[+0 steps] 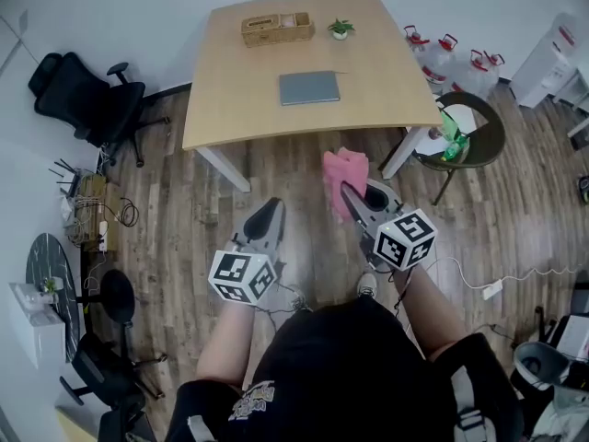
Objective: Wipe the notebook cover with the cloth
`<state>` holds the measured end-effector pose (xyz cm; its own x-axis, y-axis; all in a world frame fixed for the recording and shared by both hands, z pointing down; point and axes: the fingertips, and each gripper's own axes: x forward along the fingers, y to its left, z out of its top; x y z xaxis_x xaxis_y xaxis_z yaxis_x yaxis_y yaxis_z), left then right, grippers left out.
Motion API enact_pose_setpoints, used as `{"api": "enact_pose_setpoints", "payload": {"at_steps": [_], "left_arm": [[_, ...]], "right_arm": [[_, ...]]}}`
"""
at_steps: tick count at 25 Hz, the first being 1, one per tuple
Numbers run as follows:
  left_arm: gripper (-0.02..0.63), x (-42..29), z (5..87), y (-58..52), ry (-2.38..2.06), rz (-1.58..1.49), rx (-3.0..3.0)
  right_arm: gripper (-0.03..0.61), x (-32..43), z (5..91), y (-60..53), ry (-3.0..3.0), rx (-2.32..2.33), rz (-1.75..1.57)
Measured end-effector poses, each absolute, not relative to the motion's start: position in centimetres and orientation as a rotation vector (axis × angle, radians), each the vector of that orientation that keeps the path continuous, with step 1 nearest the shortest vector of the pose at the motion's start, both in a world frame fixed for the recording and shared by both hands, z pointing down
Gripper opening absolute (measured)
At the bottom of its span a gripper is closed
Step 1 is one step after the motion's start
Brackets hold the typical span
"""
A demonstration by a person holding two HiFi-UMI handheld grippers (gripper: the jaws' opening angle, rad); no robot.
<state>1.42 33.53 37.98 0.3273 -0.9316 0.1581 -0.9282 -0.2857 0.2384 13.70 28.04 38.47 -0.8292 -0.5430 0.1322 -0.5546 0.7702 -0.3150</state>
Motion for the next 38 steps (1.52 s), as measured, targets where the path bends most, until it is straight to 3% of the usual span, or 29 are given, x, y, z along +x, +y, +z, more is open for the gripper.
{"api": "enact_pose_setpoints", "payload": {"at_steps": [10, 23, 38], "left_arm": [[0.031, -3.7, 38.7, 34.4, -1.617, 0.021, 2.337], [0.253, -6.1, 40.8, 32.9, -1.541, 0.113, 2.365], [0.261, -1.7, 41.7, 17.0, -1.637, 0.124, 2.264]], "right_arm": [[0.071, 9.1, 38.5, 29.0, -2.909, 0.980, 0.554], [0.071, 6.2, 38.9, 28.4, -2.892, 1.025, 0.563], [0.071, 9.9, 39.9, 10.5, -2.929, 0.880, 0.624]]}}
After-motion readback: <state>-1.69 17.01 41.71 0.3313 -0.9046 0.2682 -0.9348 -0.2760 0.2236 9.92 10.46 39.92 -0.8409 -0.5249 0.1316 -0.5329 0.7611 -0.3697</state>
